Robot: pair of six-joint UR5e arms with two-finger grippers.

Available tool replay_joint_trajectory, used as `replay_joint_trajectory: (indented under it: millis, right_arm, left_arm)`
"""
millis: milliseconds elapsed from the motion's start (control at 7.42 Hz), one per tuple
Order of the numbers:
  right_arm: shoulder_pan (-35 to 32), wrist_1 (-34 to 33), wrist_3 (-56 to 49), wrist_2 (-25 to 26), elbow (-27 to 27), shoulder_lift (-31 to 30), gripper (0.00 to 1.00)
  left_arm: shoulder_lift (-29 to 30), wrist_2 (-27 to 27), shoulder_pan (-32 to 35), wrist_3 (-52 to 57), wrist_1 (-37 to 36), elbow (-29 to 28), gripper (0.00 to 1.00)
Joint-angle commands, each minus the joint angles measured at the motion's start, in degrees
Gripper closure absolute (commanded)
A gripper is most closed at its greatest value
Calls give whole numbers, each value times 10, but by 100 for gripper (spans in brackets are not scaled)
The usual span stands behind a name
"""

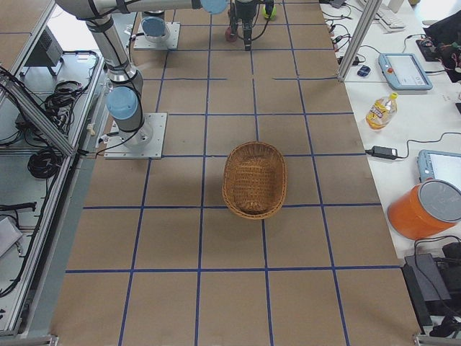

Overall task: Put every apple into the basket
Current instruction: 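Grasp the light red apple with the left gripper and carry it toward the table center, then lower the light red apple at the table center and open the left gripper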

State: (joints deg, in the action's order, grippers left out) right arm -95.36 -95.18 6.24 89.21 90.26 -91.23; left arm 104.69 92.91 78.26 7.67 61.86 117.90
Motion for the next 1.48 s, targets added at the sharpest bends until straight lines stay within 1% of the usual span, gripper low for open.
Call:
replay_joint_trajectory:
  millis: [0,135,270,404,539,674,809,944,1079,1213,1348]
  right_arm:
    - [0,0,0,0,0,0,0]
    - [0,0,1,0,0,0,0]
    - [0,0,0,0,0,1,0]
    - [0,0,0,0,0,0,0]
    - [0,1,1,2,-1,1,0]
    - [3,3,1,3,-1,1,0]
    - [2,2,0,3,0,1,0]
    - [3,3,0,3,-1,1,0]
    - [3,6,1,3,0,1,0]
    - [3,9,1,3,-1,1,0]
    - [3,9,1,4,0,1,0]
  left_arm:
    - [-11,6,26,-69,-10,-6,100]
    - [-12,-51,61,-89,-13,-24,100]
    - [-2,-107,116,-204,-14,-68,100]
    - [16,-113,182,-313,-14,-125,100]
    - [44,-114,243,-397,-17,-170,100]
    - [76,-126,278,-441,-53,-193,100]
    - [103,-134,292,-467,-61,-210,100]
    - [121,-132,309,-470,-61,-219,100]
    - [138,-128,327,-476,-75,-220,100]
    - [155,-126,330,-478,-120,-221,60]
    - [164,-123,331,-473,-131,-214,1]
